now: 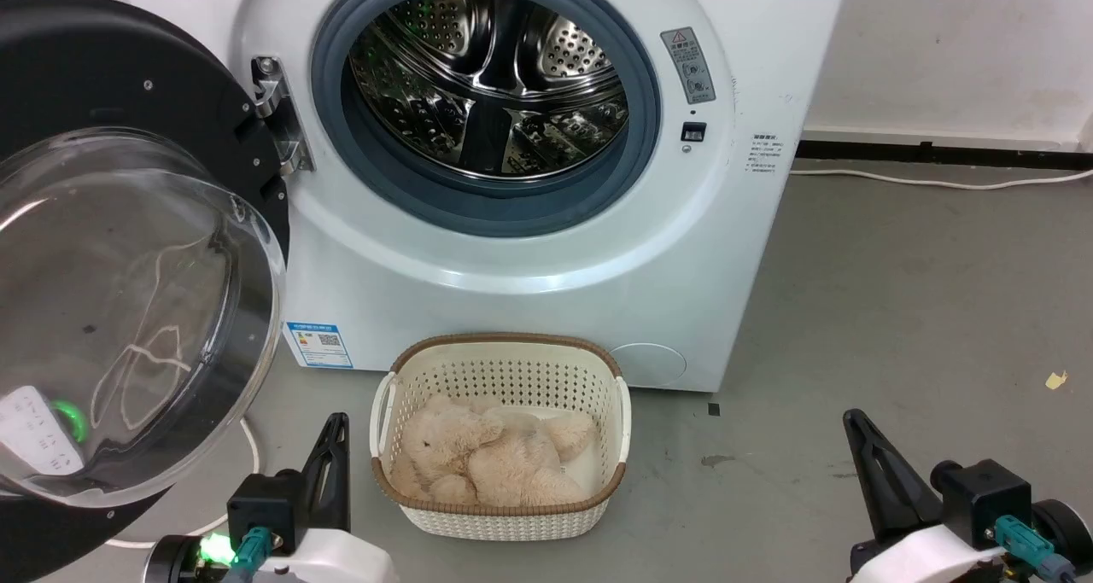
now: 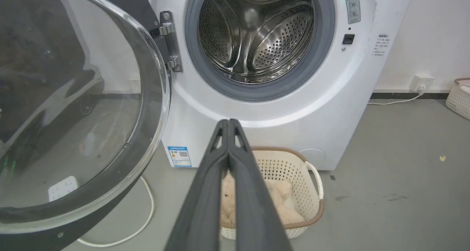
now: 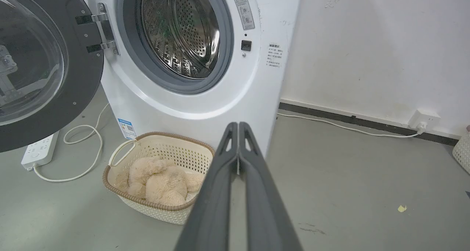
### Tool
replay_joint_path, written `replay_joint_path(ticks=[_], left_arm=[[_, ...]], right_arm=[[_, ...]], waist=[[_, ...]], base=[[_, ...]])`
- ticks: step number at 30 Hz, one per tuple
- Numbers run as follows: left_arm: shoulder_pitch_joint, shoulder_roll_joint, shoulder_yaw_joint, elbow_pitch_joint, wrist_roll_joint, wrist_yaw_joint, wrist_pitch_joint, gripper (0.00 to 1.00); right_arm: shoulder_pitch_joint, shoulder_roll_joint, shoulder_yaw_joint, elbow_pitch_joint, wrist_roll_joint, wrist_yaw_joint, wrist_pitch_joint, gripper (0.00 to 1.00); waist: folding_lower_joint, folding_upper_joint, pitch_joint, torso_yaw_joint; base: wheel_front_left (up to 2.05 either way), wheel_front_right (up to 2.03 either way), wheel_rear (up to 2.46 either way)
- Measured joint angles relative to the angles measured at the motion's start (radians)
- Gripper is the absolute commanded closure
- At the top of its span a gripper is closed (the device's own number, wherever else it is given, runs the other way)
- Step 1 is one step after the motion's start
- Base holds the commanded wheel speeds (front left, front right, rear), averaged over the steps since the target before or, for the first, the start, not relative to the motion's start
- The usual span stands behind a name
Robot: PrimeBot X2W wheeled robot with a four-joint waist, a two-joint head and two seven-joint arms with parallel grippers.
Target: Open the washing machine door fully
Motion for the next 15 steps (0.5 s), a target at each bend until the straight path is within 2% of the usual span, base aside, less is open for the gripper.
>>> replay_joint_path(ticks=[15], left_arm=[[-0.014, -0.012, 0.036, -0.004, 0.029, -0.029, 0.035, 1.0]], right_arm=[[-0.021, 0.0, 0.012, 0.0, -0.001, 0.0, 0.036, 1.0]], waist=[[-0.0001, 0.0, 0.012, 0.003]], base=[[0.0, 0.0, 0.0]])
